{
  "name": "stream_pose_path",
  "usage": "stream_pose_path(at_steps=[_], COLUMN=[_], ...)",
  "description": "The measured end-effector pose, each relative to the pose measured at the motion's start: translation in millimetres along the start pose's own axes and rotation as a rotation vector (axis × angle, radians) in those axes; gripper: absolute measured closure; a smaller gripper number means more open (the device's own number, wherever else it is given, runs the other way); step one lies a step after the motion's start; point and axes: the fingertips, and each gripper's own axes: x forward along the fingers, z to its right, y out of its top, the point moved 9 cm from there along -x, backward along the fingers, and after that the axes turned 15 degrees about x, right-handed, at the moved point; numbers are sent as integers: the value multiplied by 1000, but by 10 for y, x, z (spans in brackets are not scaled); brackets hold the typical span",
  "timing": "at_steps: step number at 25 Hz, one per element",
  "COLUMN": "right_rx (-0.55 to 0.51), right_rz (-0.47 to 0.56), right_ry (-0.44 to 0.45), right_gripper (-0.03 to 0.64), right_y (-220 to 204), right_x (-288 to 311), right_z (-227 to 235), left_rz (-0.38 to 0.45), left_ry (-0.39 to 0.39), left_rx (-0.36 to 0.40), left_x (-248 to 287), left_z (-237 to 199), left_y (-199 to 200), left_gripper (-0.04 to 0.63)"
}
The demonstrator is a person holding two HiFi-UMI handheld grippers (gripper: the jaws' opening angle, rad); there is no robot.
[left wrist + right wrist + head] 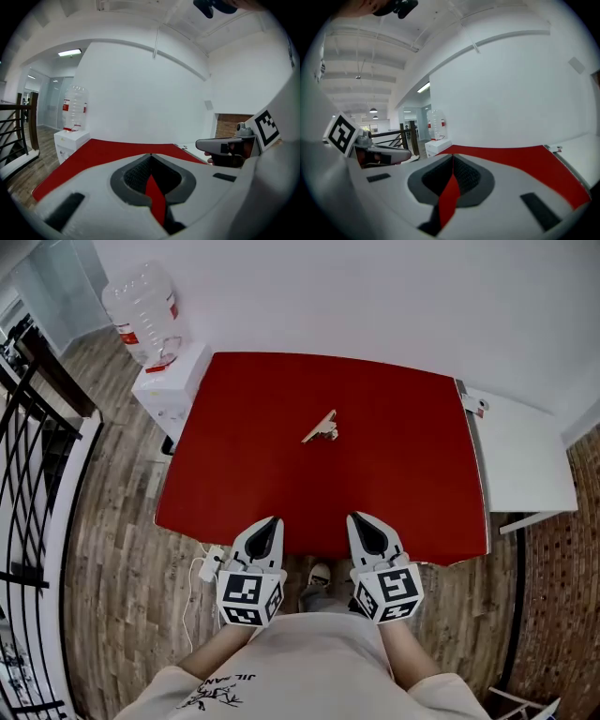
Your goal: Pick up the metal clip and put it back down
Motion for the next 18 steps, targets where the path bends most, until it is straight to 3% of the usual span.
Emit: stream_pose_path(at_steps=[6, 18], right_rx=[-16, 38], right_rz=[-2, -45], right_ry=[-24, -60], right_gripper=[611, 611], right_y=[261, 423], right_x=[319, 810], right_z=[381, 549], left_rz=[-22, -55], left_ry=[-5, -66], left_rx=[-24, -3], left_x=[515, 1102], left_z=[-68, -443], left_y=[116, 308], left_gripper=[589, 589])
